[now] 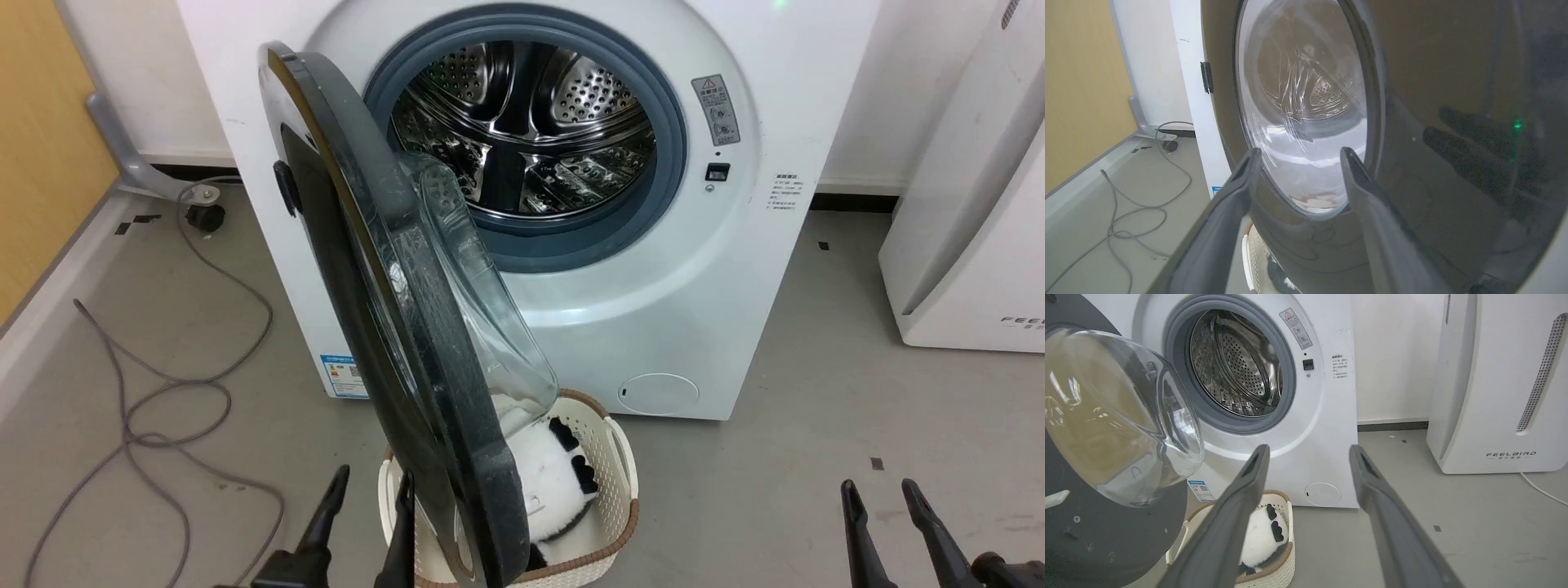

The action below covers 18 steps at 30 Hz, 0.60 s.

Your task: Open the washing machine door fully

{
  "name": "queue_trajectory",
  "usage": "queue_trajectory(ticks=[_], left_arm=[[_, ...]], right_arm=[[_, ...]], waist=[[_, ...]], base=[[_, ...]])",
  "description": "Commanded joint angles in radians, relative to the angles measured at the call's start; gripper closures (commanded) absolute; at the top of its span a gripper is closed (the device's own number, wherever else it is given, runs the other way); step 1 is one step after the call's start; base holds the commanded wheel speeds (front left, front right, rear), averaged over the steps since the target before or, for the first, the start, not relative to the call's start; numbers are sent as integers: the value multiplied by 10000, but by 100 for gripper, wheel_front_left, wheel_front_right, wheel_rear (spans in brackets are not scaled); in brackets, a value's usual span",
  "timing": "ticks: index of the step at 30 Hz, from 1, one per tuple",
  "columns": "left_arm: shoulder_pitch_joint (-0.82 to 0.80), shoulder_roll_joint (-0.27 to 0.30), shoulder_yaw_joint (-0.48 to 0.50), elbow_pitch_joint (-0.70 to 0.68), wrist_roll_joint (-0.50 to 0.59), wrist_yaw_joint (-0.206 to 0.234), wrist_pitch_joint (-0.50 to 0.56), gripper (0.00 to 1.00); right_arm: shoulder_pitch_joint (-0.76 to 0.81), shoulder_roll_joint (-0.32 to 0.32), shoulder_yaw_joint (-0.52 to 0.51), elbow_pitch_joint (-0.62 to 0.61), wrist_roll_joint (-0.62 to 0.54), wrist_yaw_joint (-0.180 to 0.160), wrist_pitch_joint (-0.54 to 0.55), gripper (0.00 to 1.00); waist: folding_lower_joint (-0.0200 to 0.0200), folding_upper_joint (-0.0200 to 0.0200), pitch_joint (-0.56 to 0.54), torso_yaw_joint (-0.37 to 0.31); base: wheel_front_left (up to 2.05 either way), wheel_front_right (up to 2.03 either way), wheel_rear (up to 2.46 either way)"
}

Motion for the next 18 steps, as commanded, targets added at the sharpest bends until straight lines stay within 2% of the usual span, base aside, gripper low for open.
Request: queue_trajectory(ticks=[1,7,12,13,14,18], left_arm=[[116,16,37,-177,-50,-17,-53,0],[41,16,320,-1039,-297,225,-53,0],[-274,16,757,-2278,-610,474,-53,0],[-385,16,843,-2593,-668,507,-53,25],[-505,16,904,-2919,-638,492,-53,100],[-1103,16,1003,-4286,-434,651,-53,100]], right_arm=[[87,10,-22,64,48,-7,-71,0],[51,-37,-139,195,137,-7,-107,0],[-8,-68,-116,169,151,-7,-123,0],[-26,-74,-110,163,149,-7,-125,0],[-50,-73,-109,145,155,-7,-126,0],[-134,-64,-96,92,174,-7,-129,0]], waist=[[0,0,0,15],[0,0,-18,72],[0,0,-32,81],[0,0,-29,76],[0,0,-19,70],[0,0,24,44]], base=[[0,0,0],[0,0,0],[0,0,0],[0,0,0],[0,0,0],[0,0,0]])
